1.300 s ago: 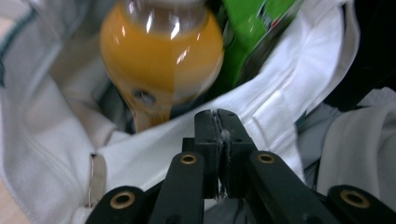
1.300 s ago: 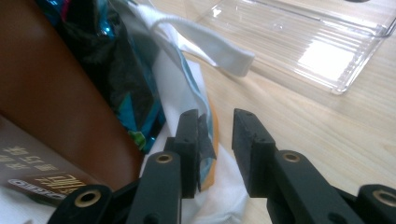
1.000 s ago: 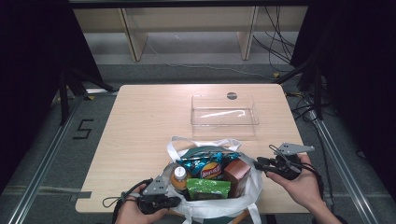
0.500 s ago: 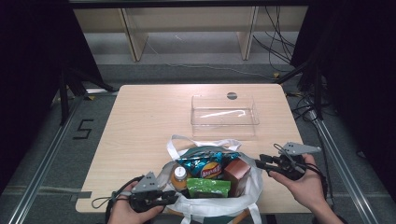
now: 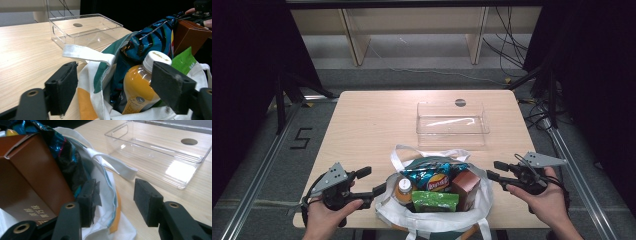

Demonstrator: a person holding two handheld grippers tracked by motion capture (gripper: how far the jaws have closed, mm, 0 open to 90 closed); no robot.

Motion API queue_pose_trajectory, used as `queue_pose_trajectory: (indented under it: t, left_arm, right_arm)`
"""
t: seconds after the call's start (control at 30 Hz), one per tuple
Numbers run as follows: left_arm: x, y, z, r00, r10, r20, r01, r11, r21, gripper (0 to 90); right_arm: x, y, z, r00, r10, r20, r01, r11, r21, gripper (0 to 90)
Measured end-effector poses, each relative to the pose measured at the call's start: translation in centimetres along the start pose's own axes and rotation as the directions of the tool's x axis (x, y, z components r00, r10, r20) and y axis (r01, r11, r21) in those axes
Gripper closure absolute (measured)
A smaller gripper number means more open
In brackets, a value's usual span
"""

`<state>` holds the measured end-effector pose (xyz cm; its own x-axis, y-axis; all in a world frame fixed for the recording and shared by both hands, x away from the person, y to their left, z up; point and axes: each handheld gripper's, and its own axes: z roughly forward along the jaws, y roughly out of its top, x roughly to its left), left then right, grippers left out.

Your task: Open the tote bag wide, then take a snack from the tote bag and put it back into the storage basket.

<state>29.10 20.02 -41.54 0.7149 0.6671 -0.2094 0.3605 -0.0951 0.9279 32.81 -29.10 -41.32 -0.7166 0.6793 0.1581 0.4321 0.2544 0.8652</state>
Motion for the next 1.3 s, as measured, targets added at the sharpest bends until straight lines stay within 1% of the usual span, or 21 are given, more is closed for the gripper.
queue_pose_trajectory:
  t: [0.07,0.23,0.33,0.43,0.63,0.67,0.7,0.73,0.77,0.8,0.87,0.9,0.93,1.03,1.07,1.1,1.13,1.17,1.23,1.27,1.3]
  left_arm:
    - [0.3,0.0,0.2,1.0,0.0,-0.005,0.0,0.9999,-0.013,20.5]
    - [0.8,0.1,0.3,0.9996,-0.026,-0.014,0.025,0.9993,-0.029,20.2]
    - [1.0,0.2,0.3,0.9996,-0.016,-0.022,0.015,0.9992,-0.036,20.5]
    - [1.0,0.2,0.2,0.9996,-0.013,-0.027,0.013,0.9994,-0.032,20.8]
    - [1.3,0.4,0.3,0.9994,-0.009,-0.034,0.008,0.9995,-0.031,21.0]
    - [1.4,0.4,0.5,0.9995,-0.019,-0.026,0.018,0.9992,-0.036,21.0]
    - [1.4,0.5,0.5,0.9988,-0.025,-0.041,0.024,0.9993,-0.027,21.2]
    - [1.5,0.6,0.5,0.9988,-0.021,-0.043,0.02,0.9995,-0.026,21.2]
    - [1.7,0.7,0.6,0.9993,-0.004,-0.037,0.003,0.9997,-0.026,21.2]
    - [1.8,0.8,0.7,0.9995,-0.003,-0.031,0.002,0.9995,-0.031,21.3]
    - [1.6,0.8,0.7,0.9995,-0.004,-0.033,0.003,0.9995,-0.032,21.4]
    - [1.5,0.8,0.7,0.9996,-0.002,-0.029,0.001,0.9995,-0.031,21.4]
    - [1.4,0.7,0.7,0.9996,0.0,-0.029,-0.001,0.9996,-0.029,21.4]
    - [1.3,0.5,0.8,0.9997,0.007,-0.024,-0.008,0.9997,-0.022,21.4]
    - [1.3,0.5,0.8,0.9997,0.012,-0.019,-0.012,0.9998,-0.018,21.4]
    - [1.3,0.5,0.8,0.9998,0.007,-0.021,-0.007,0.9998,-0.018,21.4]
    - [1.2,0.6,0.8,0.9997,-0.001,-0.026,0.0,0.9998,-0.021,21.4]
    - [1.2,0.6,0.8,0.9997,-0.001,-0.026,0.0,0.9998,-0.021,21.4]
    - [1.3,0.6,0.8,0.9995,0.007,-0.031,-0.008,0.9997,-0.024,21.4]
    - [1.3,0.6,0.7,0.9993,0.01,-0.036,-0.011,0.9997,-0.023,21.4]
    - [1.3,0.5,0.8,0.9996,0.004,-0.029,-0.005,0.9994,-0.033,21.5]
  right_arm:
    - [0.1,0.0,-0.2,0.9998,0.017,-0.008,-0.017,1.0,-0.005,51.7]
    - [-0.2,0.4,-0.8,0.9998,-0.013,-0.015,0.012,0.999,-0.034,49.7]
    - [-0.2,0.6,-1.0,0.9996,-0.023,-0.019,0.022,0.999,-0.042,47.7]
    - [-0.3,1.0,-1.6,0.9956,-0.076,-0.055,0.071,0.995,-0.074,44.2]
    - [-0.3,1.4,-2.1,0.9871,-0.113,-0.113,0.104,0.991,-0.08,41.9]
    - [-0.3,1.5,-2.1,0.9837,-0.134,-0.12,0.124,0.988,-0.088,41.6]
    - [-0.1,1.4,-2.1,0.9757,-0.142,-0.167,0.127,0.987,-0.102,40.9]
    - [-0.1,1.4,-2.1,0.9757,-0.142,-0.167,0.127,0.987,-0.102,40.9]
    - [-0.3,1.5,-2.0,0.9584,-0.174,-0.226,0.154,0.983,-0.105,40.5]
    - [-0.2,1.5,-2.0,0.9569,-0.18,-0.228,0.158,0.981,-0.112,39.9]
    - [0.0,1.5,-2.0,0.9458,-0.187,-0.266,0.158,0.979,-0.125,39.2]
    - [0.0,1.5,-2.0,0.9458,-0.187,-0.266,0.158,0.979,-0.125,39.2]
    - [0.1,1.6,-2.0,0.9349,-0.21,-0.286,0.181,0.976,-0.124,38.5]
    - [0.8,1.7,-1.6,0.917,-0.237,-0.321,0.203,0.97,-0.135,35.6]
    - [1.1,1.8,-1.2,0.9046,-0.255,-0.341,0.216,0.965,-0.149,34.8]
    - [1.1,1.8,-1.2,0.9046,-0.255,-0.341,0.216,0.965,-0.149,34.8]
    - [1.1,1.9,-1.0,0.8913,-0.268,-0.366,0.232,0.963,-0.14,34.1]
    - [1.2,1.9,-0.9,0.8906,-0.252,-0.378,0.219,0.967,-0.129,34.0]
    - [1.3,2.0,-0.6,0.8903,-0.256,-0.377,0.219,0.966,-0.139,32.4]
    - [1.6,2.0,-0.6,0.9085,-0.243,-0.34,0.21,0.969,-0.133,32.2]
    - [2.1,1.9,-0.6,0.9203,-0.241,-0.308,0.21,0.969,-0.13,31.0]
